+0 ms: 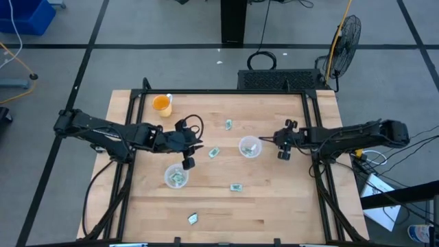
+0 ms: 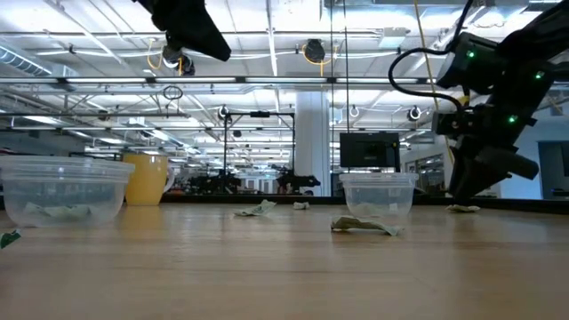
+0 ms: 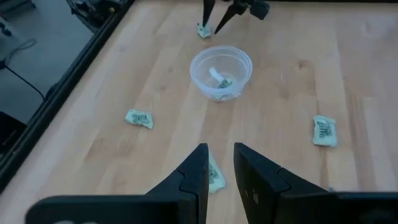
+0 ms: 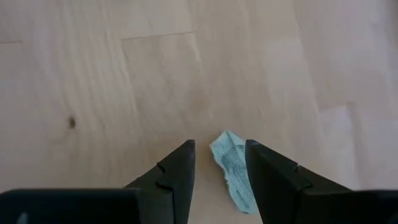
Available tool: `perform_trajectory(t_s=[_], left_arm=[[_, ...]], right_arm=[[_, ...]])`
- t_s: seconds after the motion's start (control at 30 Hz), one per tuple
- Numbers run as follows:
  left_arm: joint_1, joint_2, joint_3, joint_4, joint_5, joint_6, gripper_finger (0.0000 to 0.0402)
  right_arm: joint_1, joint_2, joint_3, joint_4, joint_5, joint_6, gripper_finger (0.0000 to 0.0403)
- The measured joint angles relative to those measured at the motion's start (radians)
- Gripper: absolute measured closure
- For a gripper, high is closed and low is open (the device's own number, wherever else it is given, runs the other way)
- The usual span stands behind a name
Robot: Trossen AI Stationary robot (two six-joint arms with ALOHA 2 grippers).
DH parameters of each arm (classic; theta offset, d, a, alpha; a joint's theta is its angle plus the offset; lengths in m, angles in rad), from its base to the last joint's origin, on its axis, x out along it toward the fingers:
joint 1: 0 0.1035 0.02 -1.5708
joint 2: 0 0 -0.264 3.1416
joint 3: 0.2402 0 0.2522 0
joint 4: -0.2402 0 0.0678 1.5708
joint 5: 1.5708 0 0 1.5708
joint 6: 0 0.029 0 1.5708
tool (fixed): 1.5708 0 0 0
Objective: Pick and place Stevia / Truvia into bins
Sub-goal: Put the white stevia packet into the top transparent container
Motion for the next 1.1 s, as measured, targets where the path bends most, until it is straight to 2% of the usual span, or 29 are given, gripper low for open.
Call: perform_trajectory(t_s=[0.4,0.57,0.87,0.97,1.1], left_arm=[[0.0,0.0,0.0,0.004,0.0,0.066,0.0321],[0.0,0.0,0.0,0.004,-0.001,0.081,0.0321],[0.0,0.0,0.0,0.003,0.0,0.081,0.0321],[0.0,0.0,0.0,0.003,0.0,0.081,0.0321],[0.0,0.0,0.0,0.003,0.0,0.08,0.0321]], right_arm=[[-0.082,0.007,0.0,0.005,-0.021,0.005,0.0271],[-0.113,0.033,0.0,0.015,-0.097,-0.008,0.0271],[-0.166,0.086,0.002,0.035,-0.098,-0.005,0.0273],[-0.174,0.093,0.003,0.037,-0.098,-0.002,0.0292],[-0.182,0.094,0.002,0.037,-0.098,-0.001,0.0342]])
